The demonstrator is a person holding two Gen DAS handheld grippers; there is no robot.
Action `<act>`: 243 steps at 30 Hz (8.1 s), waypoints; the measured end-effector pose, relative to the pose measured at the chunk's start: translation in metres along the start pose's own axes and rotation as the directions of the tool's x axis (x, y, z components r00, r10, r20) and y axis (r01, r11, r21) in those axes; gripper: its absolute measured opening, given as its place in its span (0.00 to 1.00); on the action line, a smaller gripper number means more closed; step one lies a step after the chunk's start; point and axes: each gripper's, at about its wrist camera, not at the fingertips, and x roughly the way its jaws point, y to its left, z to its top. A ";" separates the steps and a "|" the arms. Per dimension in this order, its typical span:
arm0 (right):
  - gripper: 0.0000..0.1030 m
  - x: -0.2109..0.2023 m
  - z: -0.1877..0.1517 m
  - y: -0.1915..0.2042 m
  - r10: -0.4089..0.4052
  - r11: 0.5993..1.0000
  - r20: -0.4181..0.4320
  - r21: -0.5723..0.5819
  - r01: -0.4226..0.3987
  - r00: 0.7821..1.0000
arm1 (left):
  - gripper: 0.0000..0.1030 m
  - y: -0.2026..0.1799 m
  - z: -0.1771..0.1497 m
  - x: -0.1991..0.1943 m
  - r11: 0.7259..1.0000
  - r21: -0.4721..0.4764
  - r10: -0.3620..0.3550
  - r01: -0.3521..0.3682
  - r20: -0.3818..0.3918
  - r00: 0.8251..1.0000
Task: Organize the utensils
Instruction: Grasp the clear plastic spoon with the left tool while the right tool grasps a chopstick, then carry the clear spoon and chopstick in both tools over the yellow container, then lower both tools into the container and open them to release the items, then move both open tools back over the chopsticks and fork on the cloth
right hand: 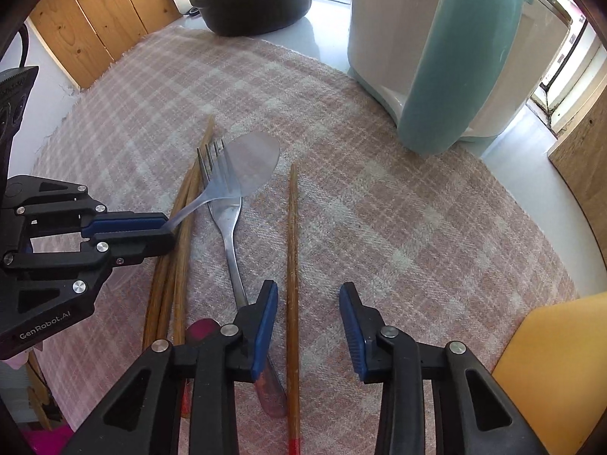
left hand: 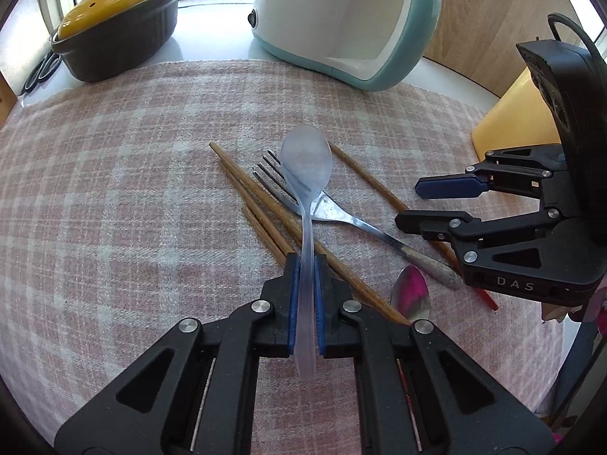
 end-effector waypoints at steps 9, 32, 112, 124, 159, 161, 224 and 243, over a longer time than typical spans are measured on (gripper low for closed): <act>0.21 0.005 0.007 0.009 -0.043 0.998 -0.018 -0.042 0.042 0.999 | 0.05 0.003 -0.006 -0.006 0.999 -0.045 -0.008 0.009 0.008 1.000; 0.03 -0.026 -0.021 -0.006 0.026 1.000 0.047 -0.015 -0.026 0.999 | 0.05 -0.006 -0.023 -0.027 0.994 -0.106 -0.007 0.013 0.060 0.998; 0.03 -0.223 -0.082 -0.087 0.143 0.990 0.411 -0.060 -0.130 0.900 | 0.04 -0.148 0.010 -0.130 0.981 -0.149 -0.055 0.128 0.419 0.906; 0.03 -0.254 -0.075 -0.138 0.121 0.992 0.494 -0.023 -0.126 0.861 | 0.04 -0.190 0.058 -0.130 0.983 -0.115 -0.075 0.145 0.469 0.880; 0.03 -0.222 -0.062 -0.220 0.039 0.992 0.474 0.090 -0.092 0.879 | 0.04 -0.242 0.120 -0.038 0.979 -0.125 -0.087 0.159 0.445 0.891; 0.03 -0.220 -0.062 -0.222 0.038 0.991 0.471 0.097 -0.094 0.881 | 0.04 -0.244 0.119 -0.038 0.980 -0.117 -0.092 0.161 0.449 0.889; 0.71 -0.217 -0.088 -0.093 0.022 1.000 0.469 -0.008 -0.020 0.883 | 0.27 -0.068 -0.029 -0.111 0.966 -0.253 0.124 -0.051 0.281 0.952; 0.58 -0.116 -0.036 -0.013 0.187 0.979 0.245 -0.123 -0.161 0.951 | 0.27 -0.021 -0.083 -0.062 0.944 -0.329 0.087 -0.032 0.152 0.985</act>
